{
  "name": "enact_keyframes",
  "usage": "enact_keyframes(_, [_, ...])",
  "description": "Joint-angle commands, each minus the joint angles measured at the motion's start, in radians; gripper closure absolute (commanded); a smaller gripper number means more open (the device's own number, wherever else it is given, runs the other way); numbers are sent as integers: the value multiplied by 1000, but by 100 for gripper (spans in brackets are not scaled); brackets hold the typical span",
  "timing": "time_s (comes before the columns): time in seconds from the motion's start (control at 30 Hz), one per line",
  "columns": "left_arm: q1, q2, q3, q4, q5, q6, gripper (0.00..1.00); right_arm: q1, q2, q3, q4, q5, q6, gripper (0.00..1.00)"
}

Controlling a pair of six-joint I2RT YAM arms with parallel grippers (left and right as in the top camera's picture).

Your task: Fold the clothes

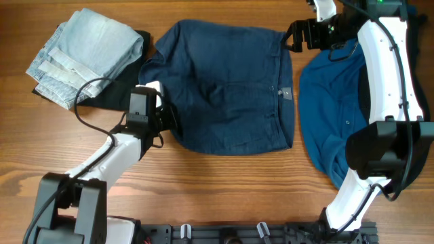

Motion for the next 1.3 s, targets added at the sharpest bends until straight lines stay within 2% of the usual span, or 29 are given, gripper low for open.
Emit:
enact_keyframes(0.0, [-2, -146, 141, -191, -85, -48, 96, 1, -31, 3, 3, -4, -2, 0])
enact_keyframes(0.03, [-2, -203, 193, -311, -142, -49, 96, 1, -31, 3, 3, -4, -3, 1])
enact_keyframes(0.07, [-2, -257, 242, -459, -212, -103, 96, 1, -31, 3, 3, -4, -3, 0])
enact_keyframes(0.17, [-2, -383, 311, -758, -289, -227, 96, 1, -31, 3, 6, -4, -3, 0])
enact_keyframes(0.23, [-2, -435, 311, -883, -301, -291, 96, 1, -31, 3, 6, -5, -2, 0])
enact_keyframes(0.3, [-2, -428, 311, -972, -302, -291, 96, 1, -31, 3, 6, -5, -2, 0])
enact_keyframes(0.33, [-2, -418, 311, -1000, -301, -291, 90, 1, -31, 3, 5, -5, -2, 0])
enact_keyframes(0.37, [-2, -410, 311, -1019, -301, -291, 62, 1, -31, 3, 3, -5, -2, 0])
enact_keyframes(0.4, [-2, -402, 311, -1035, -301, -291, 28, 1, -31, 3, 1, -5, -2, 0])
enact_keyframes(0.43, [-2, -401, 311, -1040, -301, -290, 10, 2, -31, 3, -6, -5, -1, 0])
enact_keyframes(0.47, [-2, -402, 311, -1019, -310, -275, 0, 1, -32, 3, -18, -1, 46, 1])
enact_keyframes(0.53, [-2, -403, 312, -964, -333, -250, 0, 0, -41, 3, -27, -1, 117, 2])
enact_keyframes(0.6, [-2, -403, 320, -869, -330, -167, 0, 0, -114, 3, -40, 73, 185, 2])
enact_keyframes(0.7, [-2, -403, 339, -769, -204, 28, 0, 0, -267, 3, -145, 220, 283, 0])
enact_keyframes(0.73, [-2, -403, 339, -779, -188, 51, 0, 0, -323, 2, -225, 233, 294, 0])
enact_keyframes(0.8, [-2, -403, 339, -835, -188, 10, 0, 6, -386, -10, -320, 227, 285, 1])
enact_keyframes(0.93, [-2, -404, 339, -1004, -189, -209, 0, 68, -632, -347, -298, 203, 320, 0])
enact_keyframes(1.03, [-2, -404, 339, -1075, -205, -269, 0, 104, -741, -667, -170, 201, 378, 0])
enact_keyframes(1.13, [-2, -403, 338, -1081, -263, -268, 0, 175, -771, -1009, 116, 146, 397, 0])
enact_keyframes(1.27, [-2, -356, 330, -1064, -336, -268, 6, 248, -766, -1287, 453, 126, 367, 1])
